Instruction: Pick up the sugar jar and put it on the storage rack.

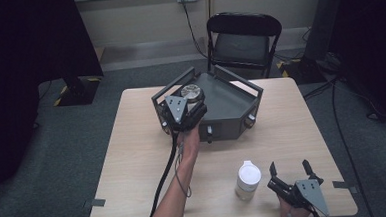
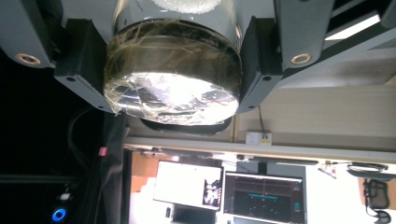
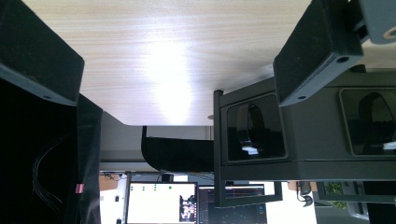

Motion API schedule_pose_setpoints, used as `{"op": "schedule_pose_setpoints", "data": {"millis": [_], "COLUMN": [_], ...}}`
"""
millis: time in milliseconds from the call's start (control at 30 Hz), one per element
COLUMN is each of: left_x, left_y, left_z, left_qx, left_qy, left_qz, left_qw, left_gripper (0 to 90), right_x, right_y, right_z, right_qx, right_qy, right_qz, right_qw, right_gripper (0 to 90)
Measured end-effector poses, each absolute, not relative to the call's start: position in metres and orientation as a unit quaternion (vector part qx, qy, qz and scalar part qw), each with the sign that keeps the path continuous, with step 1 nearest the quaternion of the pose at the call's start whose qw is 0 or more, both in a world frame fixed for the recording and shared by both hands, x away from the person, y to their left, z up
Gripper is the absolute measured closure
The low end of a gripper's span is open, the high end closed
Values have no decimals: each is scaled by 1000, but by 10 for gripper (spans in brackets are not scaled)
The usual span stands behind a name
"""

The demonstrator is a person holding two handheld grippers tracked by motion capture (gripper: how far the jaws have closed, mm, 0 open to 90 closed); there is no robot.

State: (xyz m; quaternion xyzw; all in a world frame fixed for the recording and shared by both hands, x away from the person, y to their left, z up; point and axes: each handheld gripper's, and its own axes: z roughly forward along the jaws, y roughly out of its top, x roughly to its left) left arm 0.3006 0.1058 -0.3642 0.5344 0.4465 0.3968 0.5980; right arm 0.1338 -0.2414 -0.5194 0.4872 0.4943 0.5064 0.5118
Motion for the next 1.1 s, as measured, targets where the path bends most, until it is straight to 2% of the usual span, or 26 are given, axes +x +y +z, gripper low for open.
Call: {"op": "schedule_pose_setpoints", "data": {"millis": [333, 1100], "left_x": [333, 337], "left_y": [87, 94], "left_z": [-366, -372], "left_qx": [566, 573], "left_qy": [439, 458], "left_qz": [399, 399], "left_qw": [572, 550], "left_gripper": [348, 346], "right_x": [134, 134], "right_y": [-242, -241], "right_z": [-519, -519], "right_qx": [486, 487], "right_qy": [495, 494], "right_qz": [508, 506], "right_qw": [511, 512], "right_gripper": [6, 7]}}
